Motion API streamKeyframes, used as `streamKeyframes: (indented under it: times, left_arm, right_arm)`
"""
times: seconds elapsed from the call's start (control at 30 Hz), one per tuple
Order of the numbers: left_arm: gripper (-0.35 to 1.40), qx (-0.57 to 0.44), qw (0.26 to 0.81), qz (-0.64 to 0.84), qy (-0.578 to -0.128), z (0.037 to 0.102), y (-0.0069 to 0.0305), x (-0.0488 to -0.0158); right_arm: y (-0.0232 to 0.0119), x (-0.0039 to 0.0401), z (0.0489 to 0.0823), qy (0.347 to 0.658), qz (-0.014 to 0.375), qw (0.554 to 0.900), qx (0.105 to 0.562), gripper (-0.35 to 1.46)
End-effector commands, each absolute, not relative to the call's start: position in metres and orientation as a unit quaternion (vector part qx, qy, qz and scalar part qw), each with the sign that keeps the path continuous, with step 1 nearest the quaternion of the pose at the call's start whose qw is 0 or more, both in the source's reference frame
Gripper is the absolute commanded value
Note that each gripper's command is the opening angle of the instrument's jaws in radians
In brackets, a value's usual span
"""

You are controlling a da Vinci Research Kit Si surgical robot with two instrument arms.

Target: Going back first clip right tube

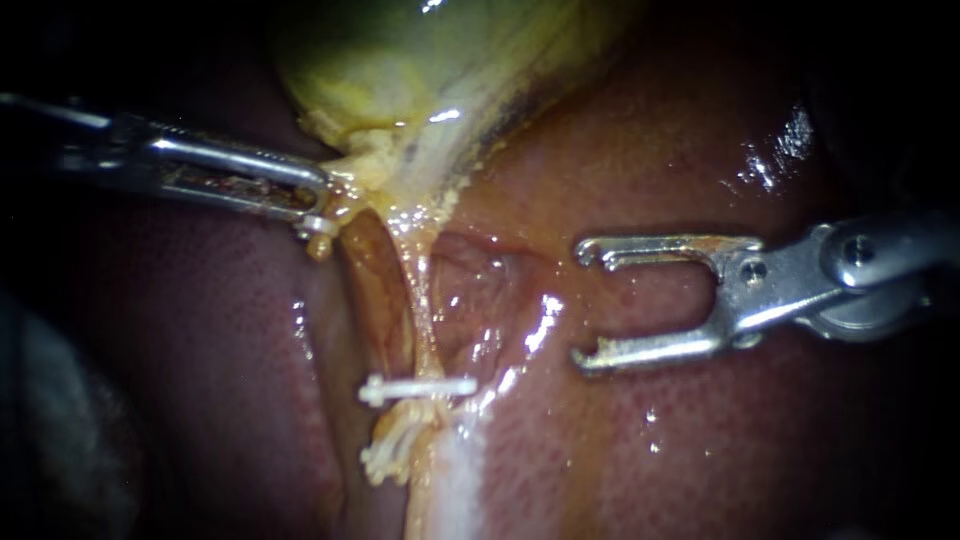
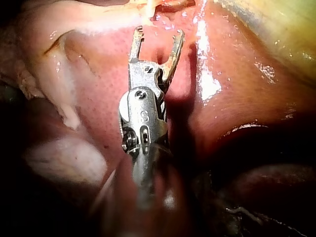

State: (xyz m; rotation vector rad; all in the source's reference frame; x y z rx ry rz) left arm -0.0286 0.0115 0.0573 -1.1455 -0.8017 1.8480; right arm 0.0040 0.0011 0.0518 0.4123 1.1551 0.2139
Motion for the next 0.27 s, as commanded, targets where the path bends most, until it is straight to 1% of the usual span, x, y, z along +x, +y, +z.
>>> streamKeyframes:
  times: [0.03, 0.27]
  left_arm:
    - [-0.35, -0.452, 0.401, 0.731, -0.317, 0.0574, 0.0115, -0.0285]
    - [-0.35, -0.452, 0.4, 0.731, -0.319, 0.0572, 0.0117, -0.0282]
  right_arm:
    - [0.0011, 0.0039, 0.0517, 0.541, 0.1, 0.812, 0.193, 0.5]
    - [0.001, 0.004, 0.0514, 0.541, 0.101, 0.812, 0.192, 0.5]
